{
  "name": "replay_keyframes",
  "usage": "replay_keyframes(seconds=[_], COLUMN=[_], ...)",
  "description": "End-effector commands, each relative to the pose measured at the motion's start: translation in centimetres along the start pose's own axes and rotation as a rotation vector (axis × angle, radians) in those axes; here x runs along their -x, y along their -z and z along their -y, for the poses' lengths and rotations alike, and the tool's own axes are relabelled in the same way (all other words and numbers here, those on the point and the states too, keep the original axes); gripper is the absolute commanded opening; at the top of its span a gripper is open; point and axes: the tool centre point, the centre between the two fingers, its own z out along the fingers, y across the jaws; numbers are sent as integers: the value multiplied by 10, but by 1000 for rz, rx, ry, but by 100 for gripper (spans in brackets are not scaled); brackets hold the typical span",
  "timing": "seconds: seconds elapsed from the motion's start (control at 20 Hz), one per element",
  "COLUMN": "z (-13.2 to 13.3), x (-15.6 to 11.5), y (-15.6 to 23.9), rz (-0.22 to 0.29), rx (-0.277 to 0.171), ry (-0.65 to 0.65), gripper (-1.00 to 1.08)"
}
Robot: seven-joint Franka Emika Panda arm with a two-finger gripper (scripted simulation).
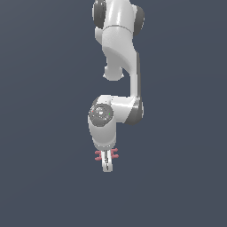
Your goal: Pick up the object and move it to a goal position.
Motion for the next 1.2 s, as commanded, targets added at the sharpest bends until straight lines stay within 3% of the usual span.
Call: replay_keyframes(seconds=[0.0,0.3,0.6,0.65,1.15], z=[-1,-2,0,0,0], x=[0,0,0,0,0], y=[-9,-41,-45,-45,-45], rz=[0,0,0,0,0], rx=[1,1,1,1,1], ry=[-1,-4,-4,-4,-4], gripper=[100,100,100,-100,-100])
